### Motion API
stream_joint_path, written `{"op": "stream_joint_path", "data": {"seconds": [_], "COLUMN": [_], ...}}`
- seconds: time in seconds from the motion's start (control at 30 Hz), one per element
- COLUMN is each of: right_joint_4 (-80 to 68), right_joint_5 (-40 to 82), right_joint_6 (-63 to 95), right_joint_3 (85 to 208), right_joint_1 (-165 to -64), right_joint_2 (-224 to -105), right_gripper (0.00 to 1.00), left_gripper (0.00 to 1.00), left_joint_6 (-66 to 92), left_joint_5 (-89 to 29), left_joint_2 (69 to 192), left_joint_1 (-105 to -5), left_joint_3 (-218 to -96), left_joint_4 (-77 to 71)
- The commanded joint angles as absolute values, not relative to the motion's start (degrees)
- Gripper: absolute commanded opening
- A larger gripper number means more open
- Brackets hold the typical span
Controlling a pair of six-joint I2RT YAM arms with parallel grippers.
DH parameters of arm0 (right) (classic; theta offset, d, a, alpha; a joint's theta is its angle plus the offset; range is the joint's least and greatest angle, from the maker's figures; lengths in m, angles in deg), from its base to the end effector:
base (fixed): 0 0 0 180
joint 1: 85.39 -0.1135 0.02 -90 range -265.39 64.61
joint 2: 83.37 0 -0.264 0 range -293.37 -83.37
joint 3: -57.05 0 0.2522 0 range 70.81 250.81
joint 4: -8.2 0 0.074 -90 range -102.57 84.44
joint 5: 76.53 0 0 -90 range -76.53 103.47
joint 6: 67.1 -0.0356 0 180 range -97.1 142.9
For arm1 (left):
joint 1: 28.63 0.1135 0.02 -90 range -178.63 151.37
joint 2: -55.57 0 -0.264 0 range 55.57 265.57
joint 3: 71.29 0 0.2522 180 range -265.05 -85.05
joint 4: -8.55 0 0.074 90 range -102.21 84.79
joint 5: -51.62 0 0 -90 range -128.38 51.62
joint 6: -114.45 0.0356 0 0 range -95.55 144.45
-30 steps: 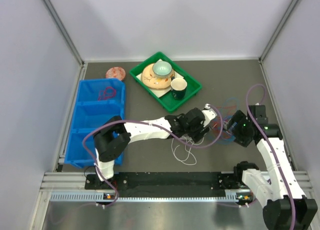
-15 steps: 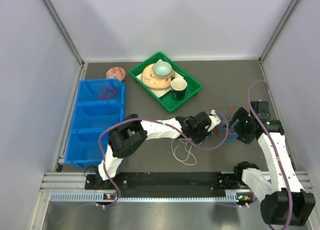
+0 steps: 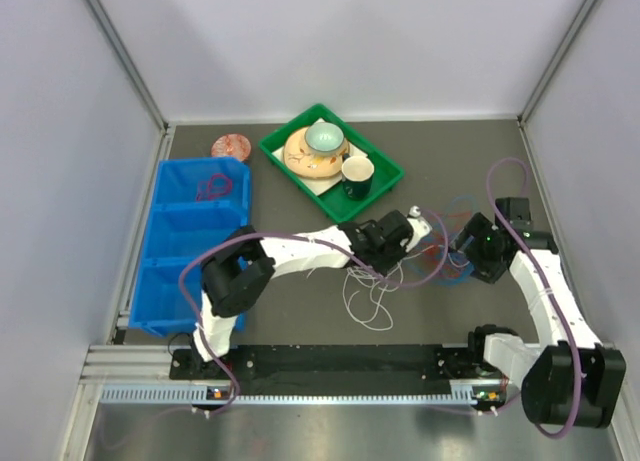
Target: Untangle the cables
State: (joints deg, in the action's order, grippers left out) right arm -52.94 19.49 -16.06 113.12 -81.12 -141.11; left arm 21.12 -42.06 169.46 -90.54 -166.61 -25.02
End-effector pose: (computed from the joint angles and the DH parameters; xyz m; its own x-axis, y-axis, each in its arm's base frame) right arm 0.1809 -0.0098 0.2321 -0.6732 0.6773 -0.2967 0.5782 0.7323 0.3599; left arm 0.2060 -0.3811 0.1881 -0.4212 0.6660 -0.6156 0.8388 0.5442 0.0149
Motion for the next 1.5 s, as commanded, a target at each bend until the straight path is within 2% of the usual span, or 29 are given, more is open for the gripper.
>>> {"op": "stream_joint_path", "data": {"seconds": [0.0, 0.07, 0.17, 0.2, 0.23, 0.27, 0.3, 0.43, 0.63, 0.97, 1.1, 1.3, 1.33, 1.37, 1.4, 1.43, 1.47], "right_joint_4": [-44.25, -42.31, -39.5, -38.97, -38.7, -38.53, -38.35, -38.7, -43.26, -52.24, -52.41, -51.45, -51.01, -50.83, -50.48, -49.87, -49.69], "right_joint_5": [21.21, 20.33, 19.54, 19.27, 18.92, 17.7, 16.99, 14.97, 10.31, 3.63, 2.66, 4.85, 5.38, 6.25, 6.7, 7.83, 8.28], "right_joint_6": [-16.47, -17.0, -18.05, -18.14, -18.23, -18.23, -18.06, -17.0, -17.0, -14.89, -13.93, -14.63, -14.8, -14.8, -14.8, -14.46, -14.45], "right_joint_3": [110.45, 110.01, 110.79, 111.15, 111.5, 111.94, 112.21, 113.26, 116.25, 128.63, 130.14, 125.84, 124.87, 124.43, 123.99, 123.38, 123.2], "right_joint_1": [-80.9, -81.52, -81.78, -81.78, -81.78, -81.78, -81.78, -81.61, -80.91, -78.0, -78.01, -77.92, -78.0, -78.01, -78.01, -77.92, -78.0], "right_joint_2": [-145.67, -147.7, -150.95, -151.57, -152.01, -152.02, -152.19, -152.81, -143.86, -137.61, -137.07, -139.54, -139.45, -139.45, -139.45, -139.62, -140.23], "right_gripper": [0.78, 0.74, 0.57, 0.41, 0.3, 0.08, 0.0, 0.0, 0.0, 0.0, 0.0, 0.0, 0.0, 0.0, 0.0, 0.0, 0.03], "left_gripper": [0.0, 0.0, 0.0, 0.0, 0.0, 0.0, 0.0, 0.0, 0.0, 0.0, 0.0, 0.0, 0.07, 0.21, 0.4, 0.9, 0.99], "left_joint_6": [18.3, 17.34, 16.37, 16.1, 15.93, 15.49, 15.14, 12.33, 9.51, 7.14, 6.87, 3.71, 3.45, 3.18, 3.53, 3.62, 4.14], "left_joint_5": [-38.64, -36.54, -36.53, -37.23, -37.15, -36.89, -36.36, -33.28, -37.14, -40.49, -33.56, -24.67, -24.49, -24.58, -24.84, -28.85, -31.41], "left_joint_2": [159.47, 156.58, 152.8, 151.91, 150.94, 148.58, 147.17, 136.99, 126.16, 120.79, 121.4, 123.77, 124.03, 124.38, 124.74, 125.52, 125.88], "left_joint_1": [-88.66, -88.39, -87.78, -86.99, -86.38, -85.76, -83.93, -78.38, -73.89, -72.84, -72.83, -73.27, -73.27, -73.27, -73.36, -73.88, -73.98], "left_joint_3": [-167.14, -166.79, -166.44, -166.7, -167.05, -167.14, -166.97, -164.26, -161.08, -157.3, -156.16, -149.75, -148.7, -148.42, -148.25, -148.07, -147.9], "left_joint_4": [-27.53, -28.23, -29.11, -30.42, -31.13, -31.57, -31.49, -27.91, -24.81, -28.67, -29.99, -31.57, -32.71, -33.94, -34.9, -36.92, -37.02]}}
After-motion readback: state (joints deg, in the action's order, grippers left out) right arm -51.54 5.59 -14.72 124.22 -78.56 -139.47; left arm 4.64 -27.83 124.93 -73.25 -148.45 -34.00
